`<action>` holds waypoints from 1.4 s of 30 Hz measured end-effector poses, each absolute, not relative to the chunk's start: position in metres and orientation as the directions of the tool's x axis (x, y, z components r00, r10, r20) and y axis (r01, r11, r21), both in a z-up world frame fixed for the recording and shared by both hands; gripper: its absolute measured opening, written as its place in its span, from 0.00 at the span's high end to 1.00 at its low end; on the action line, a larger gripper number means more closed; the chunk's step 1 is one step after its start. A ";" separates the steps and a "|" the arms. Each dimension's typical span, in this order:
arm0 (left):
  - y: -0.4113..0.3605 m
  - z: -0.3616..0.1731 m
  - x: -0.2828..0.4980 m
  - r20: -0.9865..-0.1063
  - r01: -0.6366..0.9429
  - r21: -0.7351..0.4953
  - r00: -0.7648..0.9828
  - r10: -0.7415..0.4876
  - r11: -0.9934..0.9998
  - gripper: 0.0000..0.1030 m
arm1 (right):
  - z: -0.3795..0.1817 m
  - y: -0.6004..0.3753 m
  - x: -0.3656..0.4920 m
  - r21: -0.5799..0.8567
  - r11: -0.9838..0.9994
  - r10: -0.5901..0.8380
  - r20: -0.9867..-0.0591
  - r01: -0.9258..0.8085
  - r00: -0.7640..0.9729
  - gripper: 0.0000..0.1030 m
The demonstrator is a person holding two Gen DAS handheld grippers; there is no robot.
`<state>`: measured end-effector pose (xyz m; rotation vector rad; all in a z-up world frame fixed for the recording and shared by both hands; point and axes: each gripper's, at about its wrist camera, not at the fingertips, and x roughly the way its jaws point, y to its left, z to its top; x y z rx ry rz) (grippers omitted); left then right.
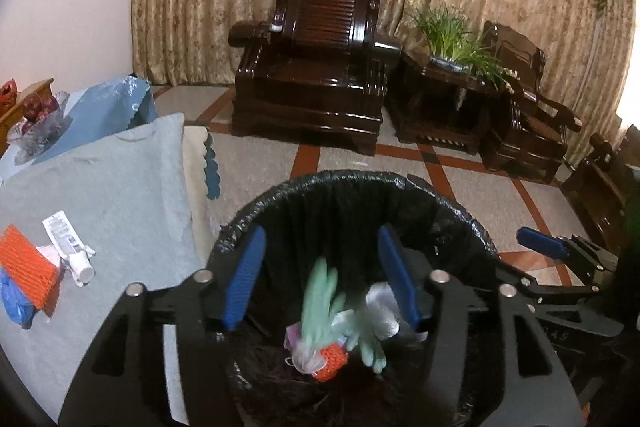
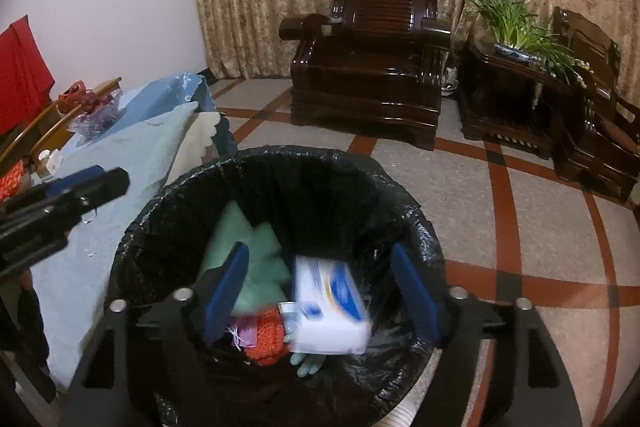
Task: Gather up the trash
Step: 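Carry the alcohol pads box and green glove over the bin and release both, then move both open grippers back over the orange mesh and white tube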
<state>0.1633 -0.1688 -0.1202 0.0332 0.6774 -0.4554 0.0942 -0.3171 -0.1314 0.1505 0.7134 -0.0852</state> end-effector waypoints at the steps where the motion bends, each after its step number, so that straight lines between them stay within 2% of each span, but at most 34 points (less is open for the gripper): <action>1: -0.166 -0.118 0.163 -0.607 0.414 -0.116 0.691 -0.394 0.903 0.33 | -0.130 -0.316 0.093 0.105 0.986 -0.031 -0.652 0.130 0.758 0.09; 2: -0.162 -0.115 0.161 -0.599 0.405 -0.113 0.701 -0.388 0.907 0.24 | -0.127 -0.316 0.091 0.104 0.986 -0.033 -0.641 0.129 0.767 0.05; 3: -0.158 -0.113 0.159 -0.592 0.398 -0.113 0.709 -0.383 0.910 0.16 | -0.125 -0.315 0.089 0.110 0.986 -0.025 -0.633 0.122 0.773 0.06; 6: -0.145 -0.107 0.152 -0.577 0.382 -0.108 0.728 -0.371 0.918 0.13 | -0.121 -0.313 0.088 0.133 0.985 0.001 -0.626 0.106 0.779 0.06; 25: -0.018 -0.077 0.118 -0.527 0.149 -0.093 0.831 -0.176 0.984 0.12 | -0.090 -0.211 0.109 0.147 0.980 0.192 -0.560 -0.131 0.806 0.06; 42: 0.093 -0.095 0.116 -0.546 -0.078 -0.052 0.837 0.037 0.996 0.12 | -0.098 -0.113 0.153 0.132 0.950 0.306 -0.564 -0.282 0.767 0.06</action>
